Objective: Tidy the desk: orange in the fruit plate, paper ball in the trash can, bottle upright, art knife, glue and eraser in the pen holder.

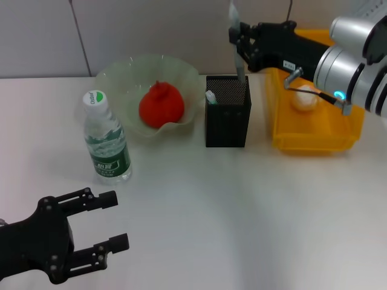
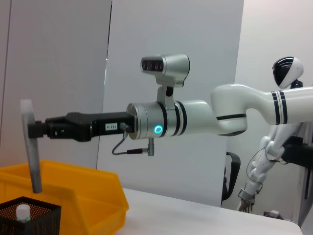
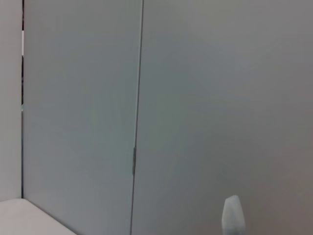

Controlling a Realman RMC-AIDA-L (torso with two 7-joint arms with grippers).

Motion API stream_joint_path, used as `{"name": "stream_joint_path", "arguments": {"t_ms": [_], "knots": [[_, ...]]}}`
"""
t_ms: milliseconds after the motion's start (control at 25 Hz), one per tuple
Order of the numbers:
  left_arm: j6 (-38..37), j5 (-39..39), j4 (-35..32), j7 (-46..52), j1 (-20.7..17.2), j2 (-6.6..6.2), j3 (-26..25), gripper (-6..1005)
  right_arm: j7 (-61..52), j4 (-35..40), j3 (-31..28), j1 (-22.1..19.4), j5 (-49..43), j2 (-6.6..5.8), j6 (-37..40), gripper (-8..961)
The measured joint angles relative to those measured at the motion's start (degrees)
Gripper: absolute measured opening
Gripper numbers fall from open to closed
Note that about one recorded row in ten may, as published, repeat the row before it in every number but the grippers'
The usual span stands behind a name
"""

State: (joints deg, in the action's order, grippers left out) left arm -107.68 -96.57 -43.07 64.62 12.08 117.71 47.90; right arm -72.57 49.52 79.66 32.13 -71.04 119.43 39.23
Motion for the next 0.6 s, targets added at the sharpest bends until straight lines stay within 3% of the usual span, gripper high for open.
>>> {"name": "stream_joint_path", "arguments": {"t_ms": [600], "knots": [[0.3, 0.0, 0.0, 0.0, 0.1, 0.15, 0.0, 698, 0.8, -3.6, 0.7, 0.5, 0.8, 0.08, 0.2, 138]]}}
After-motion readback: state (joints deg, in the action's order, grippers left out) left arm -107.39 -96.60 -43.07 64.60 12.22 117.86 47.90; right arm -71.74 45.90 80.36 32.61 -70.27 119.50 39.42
